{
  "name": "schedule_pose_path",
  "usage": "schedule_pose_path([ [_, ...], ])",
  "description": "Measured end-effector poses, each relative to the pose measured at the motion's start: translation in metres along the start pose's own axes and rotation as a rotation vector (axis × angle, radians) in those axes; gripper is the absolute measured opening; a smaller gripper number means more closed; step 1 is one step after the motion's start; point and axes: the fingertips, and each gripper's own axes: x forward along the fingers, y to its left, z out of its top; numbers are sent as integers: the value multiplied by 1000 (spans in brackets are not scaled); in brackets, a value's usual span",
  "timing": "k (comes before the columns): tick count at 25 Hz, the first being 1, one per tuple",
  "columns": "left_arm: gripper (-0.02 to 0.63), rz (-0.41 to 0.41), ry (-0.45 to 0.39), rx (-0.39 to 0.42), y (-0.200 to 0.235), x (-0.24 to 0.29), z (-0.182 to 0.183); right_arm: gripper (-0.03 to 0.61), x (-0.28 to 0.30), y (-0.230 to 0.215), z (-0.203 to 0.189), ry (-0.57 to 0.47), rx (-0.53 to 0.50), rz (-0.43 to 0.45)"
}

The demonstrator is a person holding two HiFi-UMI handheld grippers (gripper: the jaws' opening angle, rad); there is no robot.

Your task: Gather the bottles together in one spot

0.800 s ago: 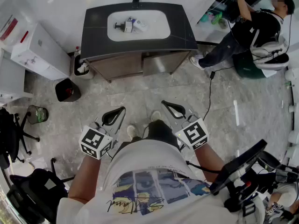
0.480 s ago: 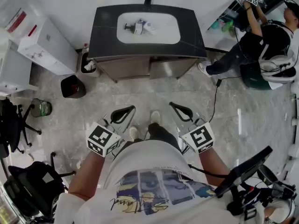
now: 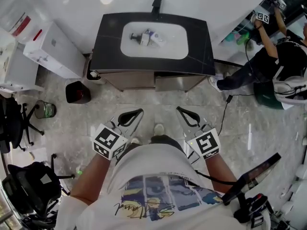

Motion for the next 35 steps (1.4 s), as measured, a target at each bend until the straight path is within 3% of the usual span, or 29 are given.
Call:
schedule_pose_path([
  [4, 35, 49, -21, -3, 9, 38, 23, 46, 4, -39, -6, -5, -17, 24],
  [11, 63, 153, -33, -25, 26, 80, 40, 55, 2, -86, -20, -17, -16, 38],
  [18, 81, 225, 16, -34, 72, 111, 45, 81, 22, -112, -24, -14, 25, 21],
  [29, 84, 190, 32, -51, 200, 178, 72, 81, 96, -171, -5, 36, 66, -73],
  [35, 86, 150, 55, -101, 265, 207, 77, 81, 140, -188, 13, 53, 90, -126],
])
